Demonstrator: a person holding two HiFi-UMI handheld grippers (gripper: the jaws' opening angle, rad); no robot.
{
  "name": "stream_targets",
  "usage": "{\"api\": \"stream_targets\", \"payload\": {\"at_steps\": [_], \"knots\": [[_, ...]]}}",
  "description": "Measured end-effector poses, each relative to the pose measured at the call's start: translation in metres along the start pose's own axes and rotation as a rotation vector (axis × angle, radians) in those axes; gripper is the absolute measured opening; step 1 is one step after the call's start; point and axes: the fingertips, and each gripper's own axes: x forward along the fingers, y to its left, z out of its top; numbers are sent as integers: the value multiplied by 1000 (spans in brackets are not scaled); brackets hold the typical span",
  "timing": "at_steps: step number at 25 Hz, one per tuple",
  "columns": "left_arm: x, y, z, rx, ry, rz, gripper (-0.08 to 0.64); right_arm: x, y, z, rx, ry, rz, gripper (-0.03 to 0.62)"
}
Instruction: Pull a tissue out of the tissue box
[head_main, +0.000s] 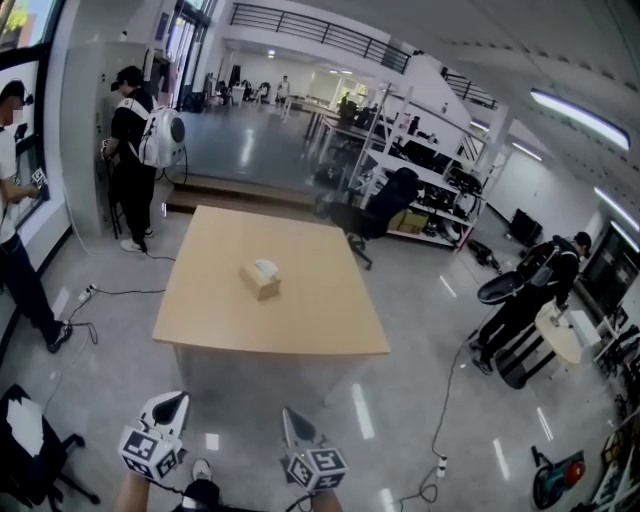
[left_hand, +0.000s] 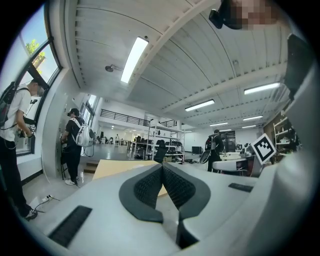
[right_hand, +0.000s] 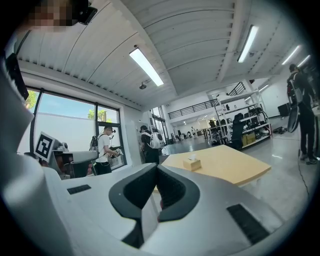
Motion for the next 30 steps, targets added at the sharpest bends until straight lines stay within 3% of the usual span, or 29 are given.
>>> {"api": "stream_targets", "payload": {"at_steps": [30], "knots": [[146,97,14,-14,43,-73,8,142,-57,27,21,16,-68,11]]}}
